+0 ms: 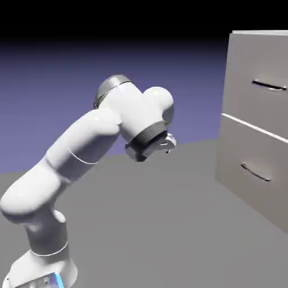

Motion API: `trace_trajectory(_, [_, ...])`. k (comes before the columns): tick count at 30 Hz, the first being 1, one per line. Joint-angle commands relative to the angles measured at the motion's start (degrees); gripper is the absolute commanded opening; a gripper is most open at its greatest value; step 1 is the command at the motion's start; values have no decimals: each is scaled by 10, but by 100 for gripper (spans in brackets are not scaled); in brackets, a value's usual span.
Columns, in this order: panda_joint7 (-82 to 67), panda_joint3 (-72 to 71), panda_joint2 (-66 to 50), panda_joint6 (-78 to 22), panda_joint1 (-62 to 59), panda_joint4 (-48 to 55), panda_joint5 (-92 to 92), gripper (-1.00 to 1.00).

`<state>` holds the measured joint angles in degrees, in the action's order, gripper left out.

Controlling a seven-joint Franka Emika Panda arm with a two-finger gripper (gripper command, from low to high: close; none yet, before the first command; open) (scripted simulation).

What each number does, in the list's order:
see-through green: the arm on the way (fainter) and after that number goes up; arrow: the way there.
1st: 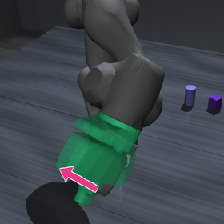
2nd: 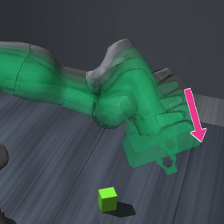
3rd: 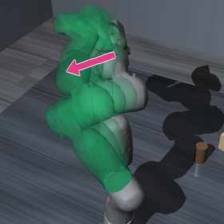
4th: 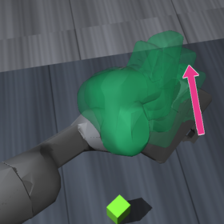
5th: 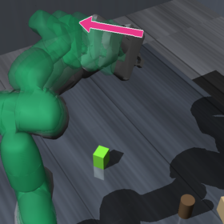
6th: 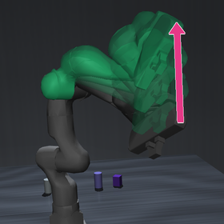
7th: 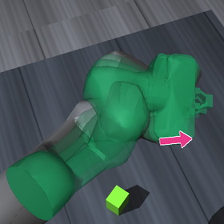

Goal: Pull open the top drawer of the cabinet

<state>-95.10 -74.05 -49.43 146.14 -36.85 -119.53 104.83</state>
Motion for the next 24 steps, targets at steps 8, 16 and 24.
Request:
trace_trajectory(8, [-199,-107,-119,-40,-54,60,152,0])
trace_trajectory(16, [-399,-215,-238,-81,-109,120,304,0])
trace_trajectory(24, [-598,-322,-357,-121,-163,180,456,0])
